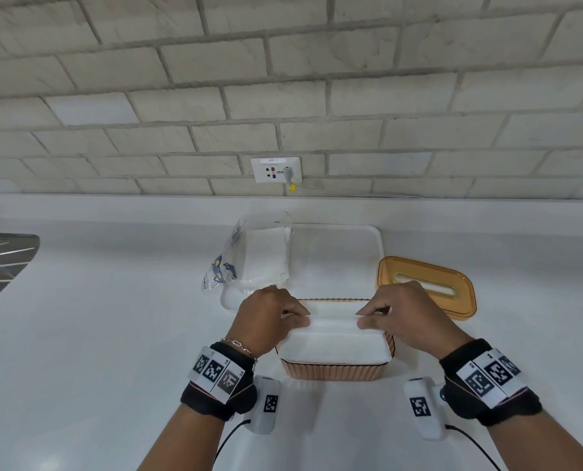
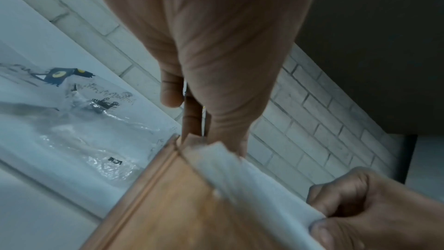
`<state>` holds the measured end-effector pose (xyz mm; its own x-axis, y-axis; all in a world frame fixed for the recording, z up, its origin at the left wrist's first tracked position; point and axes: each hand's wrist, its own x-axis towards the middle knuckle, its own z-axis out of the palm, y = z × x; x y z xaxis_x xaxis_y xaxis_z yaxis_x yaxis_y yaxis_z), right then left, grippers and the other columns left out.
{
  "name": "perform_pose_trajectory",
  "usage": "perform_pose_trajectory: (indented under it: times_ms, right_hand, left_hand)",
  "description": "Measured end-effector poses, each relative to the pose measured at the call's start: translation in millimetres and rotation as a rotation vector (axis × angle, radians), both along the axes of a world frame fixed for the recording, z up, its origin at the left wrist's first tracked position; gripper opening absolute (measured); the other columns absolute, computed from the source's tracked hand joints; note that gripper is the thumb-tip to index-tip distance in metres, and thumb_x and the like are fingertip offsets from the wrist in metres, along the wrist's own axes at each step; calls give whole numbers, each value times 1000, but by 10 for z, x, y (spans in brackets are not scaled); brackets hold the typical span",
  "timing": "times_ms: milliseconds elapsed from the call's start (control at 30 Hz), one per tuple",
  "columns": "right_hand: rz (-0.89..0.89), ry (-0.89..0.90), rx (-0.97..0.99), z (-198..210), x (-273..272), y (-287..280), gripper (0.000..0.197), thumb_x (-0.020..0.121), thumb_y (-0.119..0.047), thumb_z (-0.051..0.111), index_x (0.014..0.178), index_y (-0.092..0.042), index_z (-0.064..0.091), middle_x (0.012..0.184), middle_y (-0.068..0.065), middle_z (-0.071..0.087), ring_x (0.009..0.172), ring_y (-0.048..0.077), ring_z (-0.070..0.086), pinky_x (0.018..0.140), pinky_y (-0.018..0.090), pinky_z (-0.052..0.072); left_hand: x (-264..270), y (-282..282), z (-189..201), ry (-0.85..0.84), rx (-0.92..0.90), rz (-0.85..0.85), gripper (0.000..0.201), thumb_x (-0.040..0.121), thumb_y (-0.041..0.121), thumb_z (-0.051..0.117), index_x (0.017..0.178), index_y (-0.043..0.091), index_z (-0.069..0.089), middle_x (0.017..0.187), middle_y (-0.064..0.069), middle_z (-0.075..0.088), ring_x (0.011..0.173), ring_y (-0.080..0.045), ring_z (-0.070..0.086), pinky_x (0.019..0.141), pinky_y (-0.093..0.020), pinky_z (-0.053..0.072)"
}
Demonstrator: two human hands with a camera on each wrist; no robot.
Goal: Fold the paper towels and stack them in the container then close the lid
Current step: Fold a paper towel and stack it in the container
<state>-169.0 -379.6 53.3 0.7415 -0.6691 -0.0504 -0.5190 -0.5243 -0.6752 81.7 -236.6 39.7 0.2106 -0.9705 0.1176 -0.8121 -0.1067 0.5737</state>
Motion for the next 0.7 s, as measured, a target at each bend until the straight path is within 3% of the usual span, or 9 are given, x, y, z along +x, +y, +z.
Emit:
perform_pose_trajectory:
  times_ms: [133, 233, 333, 433, 600, 700]
  right_hand:
    - [60, 13, -48, -59, -34, -16, 15, 84, -31, 87, 99, -36, 85, 86, -21, 72, 86, -4, 64, 72, 8, 36]
    - [99, -20, -44, -82, -56, -6, 20, 86, -26, 85, 102, -38, 84, 91, -24, 72, 91, -2, 65, 70, 10, 42]
    - [111, -41, -38, -89, -54, 26, 23, 87, -25, 85, 103, -41, 83, 93, -25, 73, 91, 0, 68, 75, 23, 54]
    - [126, -75, -54, -124, -47, 51, 23, 86, -24, 86, 102, -41, 83, 91, -25, 74, 87, 1, 70, 73, 31, 57]
    - [133, -107, -54, -145, -79, 62, 21, 85, -23, 87, 99, -38, 85, 92, -25, 75, 89, 0, 71, 75, 26, 57]
    - [108, -115, -87, -177, -119, 35, 20, 83, -27, 88, 98, -41, 85, 94, -25, 74, 90, 2, 68, 77, 23, 52]
  left_hand:
    - [4, 58, -121, -119, -137, -51, 5, 77, 37, 82, 80, 33, 83, 79, 14, 77, 77, -13, 67, 72, -37, 54]
    - [-49, 77, -132, -225, -195, -77, 6, 77, 33, 80, 82, 33, 82, 80, 14, 78, 74, -14, 70, 80, -33, 43]
    - [-165, 42, -108, -270, -210, -79, 17, 80, 38, 74, 94, 33, 82, 86, 11, 80, 76, -14, 71, 85, -28, 37]
    - [-323, -29, -102, -280, -219, -96, 25, 83, 45, 70, 103, 33, 81, 89, 11, 80, 78, -14, 72, 87, -27, 37]
    - [-464, -84, -190, -277, -322, -147, 11, 83, 29, 76, 92, 31, 83, 86, 14, 80, 77, -13, 71, 84, -27, 38]
    - [-492, -19, -251, -324, -384, -119, 20, 78, 12, 83, 90, 29, 84, 89, 14, 81, 81, -15, 74, 86, -26, 40]
